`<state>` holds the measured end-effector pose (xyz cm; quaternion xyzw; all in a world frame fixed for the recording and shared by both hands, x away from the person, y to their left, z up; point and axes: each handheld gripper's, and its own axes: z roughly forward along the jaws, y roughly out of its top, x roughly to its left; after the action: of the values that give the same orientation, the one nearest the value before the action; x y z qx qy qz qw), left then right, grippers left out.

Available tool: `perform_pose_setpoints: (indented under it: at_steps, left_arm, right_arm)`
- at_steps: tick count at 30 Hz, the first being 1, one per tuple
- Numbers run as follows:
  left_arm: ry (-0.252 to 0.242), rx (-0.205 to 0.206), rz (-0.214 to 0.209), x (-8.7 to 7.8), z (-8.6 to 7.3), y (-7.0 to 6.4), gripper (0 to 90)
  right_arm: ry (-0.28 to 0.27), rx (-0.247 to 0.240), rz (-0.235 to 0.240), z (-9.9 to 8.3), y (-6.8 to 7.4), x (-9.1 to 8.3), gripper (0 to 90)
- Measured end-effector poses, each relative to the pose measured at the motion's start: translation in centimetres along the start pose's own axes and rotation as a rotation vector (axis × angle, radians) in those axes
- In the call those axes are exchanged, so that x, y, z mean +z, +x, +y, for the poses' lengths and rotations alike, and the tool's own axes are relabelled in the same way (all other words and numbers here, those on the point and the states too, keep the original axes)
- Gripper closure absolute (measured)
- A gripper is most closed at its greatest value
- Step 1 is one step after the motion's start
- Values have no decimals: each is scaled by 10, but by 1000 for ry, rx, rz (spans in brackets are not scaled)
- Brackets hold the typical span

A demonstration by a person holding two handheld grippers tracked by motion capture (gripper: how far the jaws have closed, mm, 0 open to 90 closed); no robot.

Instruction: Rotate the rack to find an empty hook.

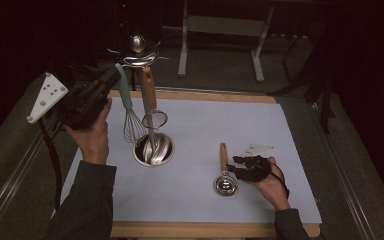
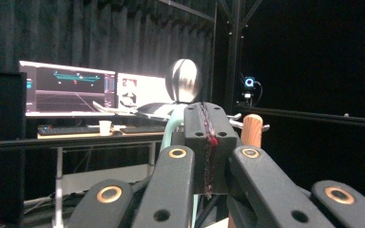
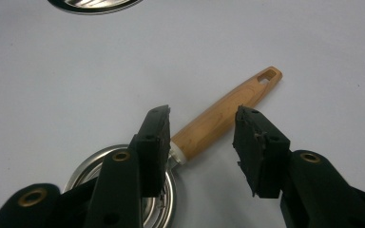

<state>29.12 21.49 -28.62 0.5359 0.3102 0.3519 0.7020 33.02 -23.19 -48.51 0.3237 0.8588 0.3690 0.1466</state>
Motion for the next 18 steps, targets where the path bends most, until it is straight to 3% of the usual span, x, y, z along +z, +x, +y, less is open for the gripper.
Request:
perform_pose_setpoints:
  at_steps: [13, 14, 18]
  left_arm:
    - [7, -24, 52, 1, 0, 14, 900]
    - [6, -37, 77, 1, -1, 18, 900]
    - [8, -52, 97, 4, 0, 23, 900]
  right_arm:
    - [-1, 1, 0, 0, -1, -1, 558]
    - [0, 1, -1, 0, -1, 0, 558]
    - [0, 9, -6, -1, -2, 0, 563]
